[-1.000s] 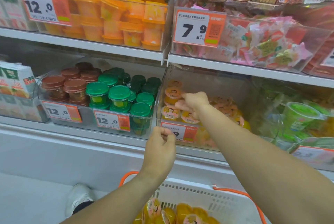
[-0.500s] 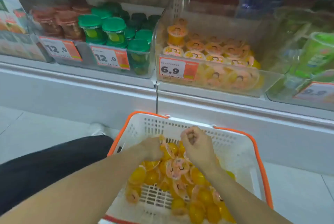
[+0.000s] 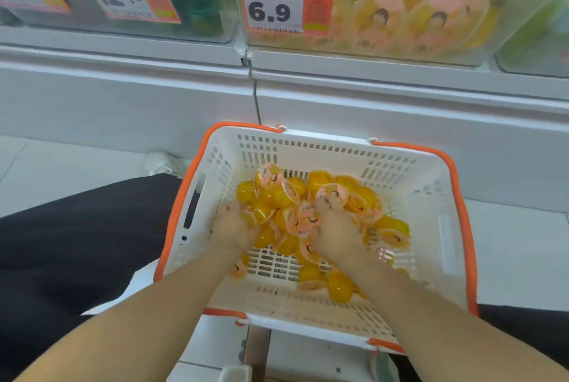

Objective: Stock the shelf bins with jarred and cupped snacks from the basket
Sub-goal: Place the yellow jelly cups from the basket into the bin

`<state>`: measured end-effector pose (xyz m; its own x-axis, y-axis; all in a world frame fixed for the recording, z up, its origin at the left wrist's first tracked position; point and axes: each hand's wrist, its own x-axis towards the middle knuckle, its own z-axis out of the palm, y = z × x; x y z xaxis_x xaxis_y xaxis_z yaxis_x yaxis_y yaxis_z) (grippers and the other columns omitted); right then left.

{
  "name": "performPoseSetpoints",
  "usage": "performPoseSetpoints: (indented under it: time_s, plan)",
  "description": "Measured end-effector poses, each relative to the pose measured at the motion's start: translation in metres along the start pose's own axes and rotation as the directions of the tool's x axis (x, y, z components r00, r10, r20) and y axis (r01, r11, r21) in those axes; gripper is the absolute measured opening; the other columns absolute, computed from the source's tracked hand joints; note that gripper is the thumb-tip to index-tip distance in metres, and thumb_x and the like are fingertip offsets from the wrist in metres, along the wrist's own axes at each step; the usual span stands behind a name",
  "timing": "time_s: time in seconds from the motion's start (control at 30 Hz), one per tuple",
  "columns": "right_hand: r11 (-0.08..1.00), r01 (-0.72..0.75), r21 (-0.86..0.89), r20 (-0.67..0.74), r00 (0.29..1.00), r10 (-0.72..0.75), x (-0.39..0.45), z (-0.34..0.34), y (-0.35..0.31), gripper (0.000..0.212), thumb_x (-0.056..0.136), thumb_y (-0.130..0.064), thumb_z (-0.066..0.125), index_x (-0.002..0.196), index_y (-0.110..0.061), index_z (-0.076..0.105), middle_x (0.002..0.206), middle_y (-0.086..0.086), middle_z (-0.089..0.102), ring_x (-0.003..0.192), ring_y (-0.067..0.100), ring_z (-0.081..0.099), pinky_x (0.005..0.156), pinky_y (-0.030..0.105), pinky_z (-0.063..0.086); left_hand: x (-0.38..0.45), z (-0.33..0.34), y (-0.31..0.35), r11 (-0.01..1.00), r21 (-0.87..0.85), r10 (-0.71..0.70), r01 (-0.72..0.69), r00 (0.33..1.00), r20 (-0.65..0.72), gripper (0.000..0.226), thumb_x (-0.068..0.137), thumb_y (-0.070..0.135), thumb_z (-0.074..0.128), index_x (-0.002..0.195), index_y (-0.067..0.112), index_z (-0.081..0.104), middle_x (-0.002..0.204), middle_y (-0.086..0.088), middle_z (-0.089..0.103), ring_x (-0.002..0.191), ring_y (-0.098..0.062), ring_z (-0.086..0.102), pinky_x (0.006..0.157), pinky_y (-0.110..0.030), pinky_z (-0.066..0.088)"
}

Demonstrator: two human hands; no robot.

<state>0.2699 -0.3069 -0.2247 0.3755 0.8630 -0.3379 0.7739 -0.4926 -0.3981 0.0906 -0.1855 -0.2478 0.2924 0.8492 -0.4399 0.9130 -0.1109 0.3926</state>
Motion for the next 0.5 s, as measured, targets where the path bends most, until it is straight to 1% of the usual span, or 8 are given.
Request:
performPoseSetpoints:
  time_s: [0.03, 0.07, 0.13, 0.17, 0.27, 0.33, 0.4, 0.5]
  plan:
    - [0.998, 0.047, -0.03, -0.044, 0.998, -0.048, 0.004, -0.001, -0.003, 0.059, 0.088, -0.007, 0.061, 0.142, -0.022, 0.043, 0.145, 0.001, 0.034, 0.111, 0.022, 0.056, 0.066, 0.029, 0.049, -0.001, -0.009, 0.005, 0.989, -0.136, -0.048, 0.06, 0.995, 0.088, 0.049, 0.082, 0.04, 0.073, 0.122, 0.022, 0.052, 0.116, -0.002, 0.057, 0.107, -0.021, 0.056, 0.088, -0.035, 0.049]
    - [0.993, 0.089, -0.083, -0.053, 0.994, -0.094, 0.009, -0.002, -0.005, 0.063, 0.088, -0.005, 0.062, 0.145, -0.023, 0.042, 0.146, 0.001, 0.033, 0.122, 0.023, 0.047, 0.077, 0.031, 0.052, -0.003, -0.017, 0.009, 0.945, -0.291, -0.085, 0.148, 0.972, 0.219, 0.05, 0.08, 0.047, 0.075, 0.118, 0.022, 0.056, 0.113, -0.001, 0.062, 0.102, -0.02, 0.059, 0.086, -0.035, 0.051]
    - [0.968, 0.117, -0.221, 0.023, 0.993, -0.115, 0.018, -0.005, -0.009, 0.066, 0.086, -0.001, 0.063, 0.145, -0.021, 0.044, 0.143, 0.003, 0.039, 0.132, 0.026, 0.034, 0.101, 0.037, 0.044, -0.009, -0.031, 0.016, 0.762, -0.53, -0.069, 0.371, 0.861, 0.504, 0.051, 0.081, 0.057, 0.07, 0.116, 0.022, 0.063, 0.114, -0.008, 0.07, 0.09, -0.022, 0.063, 0.082, -0.036, 0.054]
    - [0.955, 0.114, -0.274, 0.068, 0.993, -0.099, 0.02, -0.007, -0.012, 0.063, 0.085, 0.0, 0.063, 0.143, -0.018, 0.047, 0.14, 0.005, 0.043, 0.132, 0.028, 0.033, 0.106, 0.04, 0.039, -0.015, -0.04, 0.018, 0.666, -0.593, -0.018, 0.452, 0.805, 0.593, 0.047, 0.086, 0.056, 0.065, 0.115, 0.019, 0.064, 0.114, -0.013, 0.071, 0.084, -0.024, 0.064, 0.079, -0.035, 0.055]
    - [0.914, 0.175, -0.365, 0.086, 0.984, -0.155, 0.021, -0.003, -0.017, 0.048, 0.086, 0.002, 0.059, 0.131, -0.012, 0.053, 0.131, 0.007, 0.051, 0.127, 0.028, 0.041, 0.105, 0.039, 0.039, -0.024, -0.054, 0.017, 0.478, -0.667, 0.091, 0.571, 0.723, 0.685, 0.04, 0.093, 0.039, 0.055, 0.113, 0.007, 0.067, 0.12, -0.024, 0.068, 0.082, -0.031, 0.069, 0.072, -0.033, 0.056]
    - [0.903, 0.218, -0.37, 0.114, 0.975, -0.188, 0.013, -0.001, -0.022, 0.043, 0.088, 0.005, 0.055, 0.128, -0.011, 0.054, 0.128, 0.008, 0.055, 0.124, 0.027, 0.047, 0.099, 0.037, 0.043, -0.028, -0.063, 0.017, 0.463, -0.646, 0.116, 0.607, 0.681, 0.723, 0.042, 0.09, 0.03, 0.048, 0.108, -0.001, 0.069, 0.118, -0.024, 0.067, 0.091, -0.035, 0.068, 0.081, -0.037, 0.052]
    - [0.956, 0.133, -0.261, 0.123, 0.987, -0.103, 0.01, -0.005, -0.028, 0.032, 0.091, 0.001, 0.053, 0.121, -0.01, 0.06, 0.123, 0.01, 0.06, 0.116, 0.027, 0.056, 0.092, 0.037, 0.049, -0.026, -0.076, 0.018, 0.506, -0.597, 0.111, 0.623, 0.639, 0.761, 0.039, 0.087, 0.025, 0.045, 0.093, -0.001, 0.072, 0.105, -0.022, 0.067, 0.089, -0.034, 0.065, 0.082, -0.037, 0.049]
    - [0.992, -0.115, 0.053, 0.101, 0.989, 0.109, 0.017, -0.038, -0.035, 0.011, 0.092, -0.021, 0.066, 0.095, -0.011, 0.07, 0.095, 0.006, 0.07, 0.083, 0.019, 0.065, 0.068, 0.03, 0.054, -0.02, -0.109, 0.029, 0.736, -0.443, 0.079, 0.511, 0.586, 0.807, 0.033, 0.083, 0.029, 0.056, 0.091, 0.003, 0.074, 0.101, -0.019, 0.068, 0.09, -0.032, 0.065, 0.085, -0.039, 0.045]
